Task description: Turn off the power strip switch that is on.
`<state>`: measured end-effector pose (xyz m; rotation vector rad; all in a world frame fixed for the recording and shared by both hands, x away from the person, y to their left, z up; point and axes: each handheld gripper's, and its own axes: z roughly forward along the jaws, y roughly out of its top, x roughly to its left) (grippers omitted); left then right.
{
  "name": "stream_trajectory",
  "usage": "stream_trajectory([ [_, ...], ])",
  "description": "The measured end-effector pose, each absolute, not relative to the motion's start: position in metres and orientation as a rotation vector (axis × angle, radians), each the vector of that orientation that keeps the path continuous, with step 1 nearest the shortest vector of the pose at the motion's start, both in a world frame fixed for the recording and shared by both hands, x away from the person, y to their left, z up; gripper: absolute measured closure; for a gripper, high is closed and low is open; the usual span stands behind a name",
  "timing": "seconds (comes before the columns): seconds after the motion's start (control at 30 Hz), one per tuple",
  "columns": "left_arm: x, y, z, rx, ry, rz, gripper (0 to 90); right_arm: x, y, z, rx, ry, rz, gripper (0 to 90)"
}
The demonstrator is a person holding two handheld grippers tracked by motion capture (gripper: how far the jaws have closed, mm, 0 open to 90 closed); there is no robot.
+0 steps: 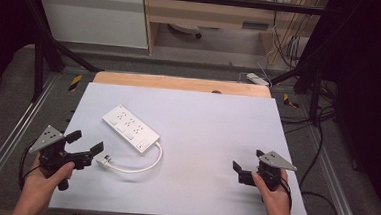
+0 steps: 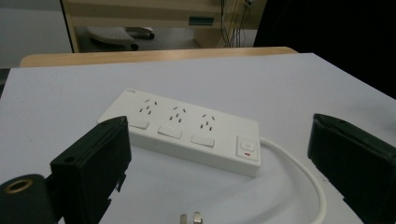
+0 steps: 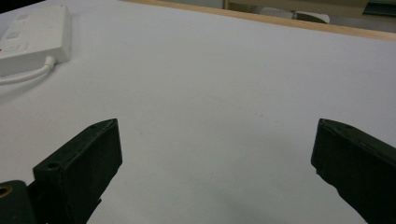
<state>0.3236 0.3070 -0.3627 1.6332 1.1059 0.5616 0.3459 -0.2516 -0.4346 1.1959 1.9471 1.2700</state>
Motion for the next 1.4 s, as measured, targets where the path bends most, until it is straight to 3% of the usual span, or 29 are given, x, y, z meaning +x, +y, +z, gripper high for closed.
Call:
stream_trajectory([
  [1.4, 0.361, 0.285, -0.346, 1.683, 1.097, 0.587, 7.4, 0.345, -0.255, -0.434, 1.207, 1.939, 1.289, 2.1],
])
